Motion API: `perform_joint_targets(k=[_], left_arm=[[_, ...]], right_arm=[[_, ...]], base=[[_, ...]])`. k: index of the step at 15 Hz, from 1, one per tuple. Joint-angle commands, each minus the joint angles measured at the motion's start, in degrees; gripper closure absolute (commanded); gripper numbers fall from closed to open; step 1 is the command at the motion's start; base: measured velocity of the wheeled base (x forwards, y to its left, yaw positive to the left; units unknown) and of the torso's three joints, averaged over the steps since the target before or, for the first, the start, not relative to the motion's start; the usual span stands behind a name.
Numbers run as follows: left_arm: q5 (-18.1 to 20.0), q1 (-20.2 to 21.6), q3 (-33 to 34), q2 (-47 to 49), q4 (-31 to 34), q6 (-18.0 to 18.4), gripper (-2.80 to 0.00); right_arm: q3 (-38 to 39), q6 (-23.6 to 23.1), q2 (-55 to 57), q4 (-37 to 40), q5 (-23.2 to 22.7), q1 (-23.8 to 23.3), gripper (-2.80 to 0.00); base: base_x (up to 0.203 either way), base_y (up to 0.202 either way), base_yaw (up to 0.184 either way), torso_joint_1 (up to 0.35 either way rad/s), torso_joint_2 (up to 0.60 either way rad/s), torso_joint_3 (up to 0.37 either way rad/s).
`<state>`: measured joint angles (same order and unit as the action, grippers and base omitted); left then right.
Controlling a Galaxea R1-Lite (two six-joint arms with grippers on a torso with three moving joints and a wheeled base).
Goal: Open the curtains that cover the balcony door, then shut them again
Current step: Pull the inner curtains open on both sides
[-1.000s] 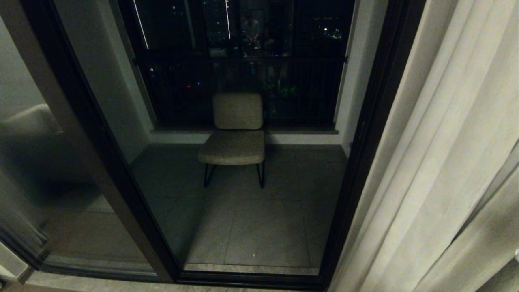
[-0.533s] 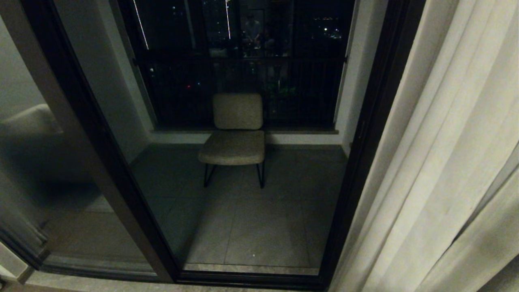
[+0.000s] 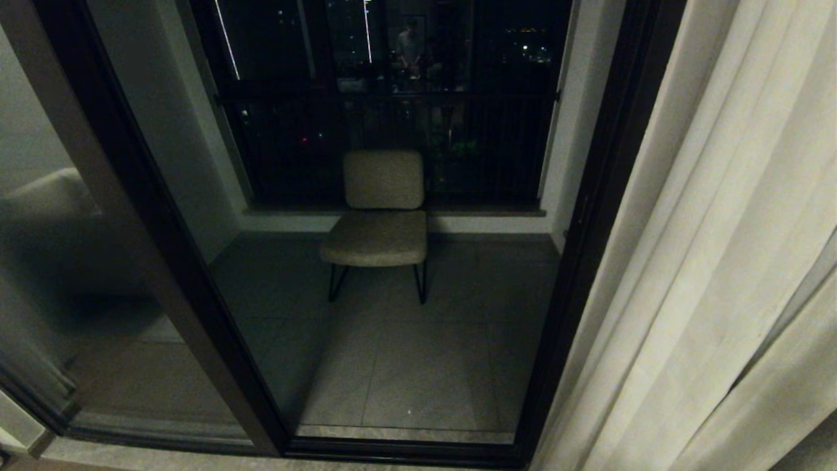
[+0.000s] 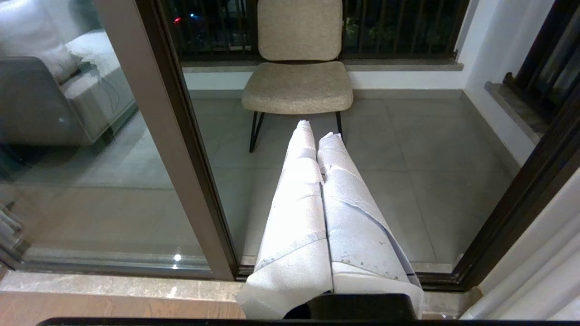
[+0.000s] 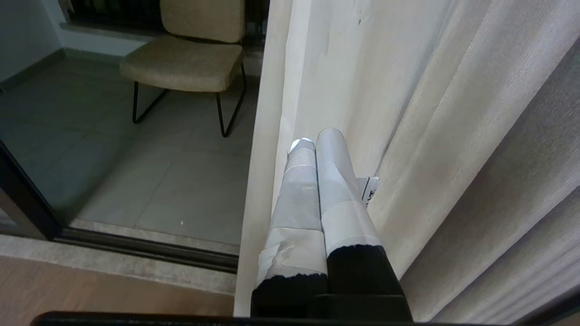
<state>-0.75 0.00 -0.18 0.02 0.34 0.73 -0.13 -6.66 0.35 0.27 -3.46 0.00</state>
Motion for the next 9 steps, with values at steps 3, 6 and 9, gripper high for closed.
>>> perform_joint_targets(k=[3,6,9], left_arm=[[-0.04,0.00,0.01,-0.02,0.01,0.04,0.00],[-0.04,0.00,0.01,-0.02,0.01,0.06,0.00],[-0.04,0.00,0.01,-0.02,0.01,0.06,0.00]], right_arm=[[0.05,-0.02,-0.28,0.00,-0.05,0.00,0.00],[0.05,-0.02,-0.27,0.00,-0.05,0.00,0.00],[0.05,-0.02,-0.27,0.00,-0.05,0.00,0.00]], base=[[0.000,0.000,0.000,0.000,0.00,0.000],[0.000,0.000,0.000,0.000,0.00,0.000],[0.000,0.000,0.000,0.000,0.00,0.000]])
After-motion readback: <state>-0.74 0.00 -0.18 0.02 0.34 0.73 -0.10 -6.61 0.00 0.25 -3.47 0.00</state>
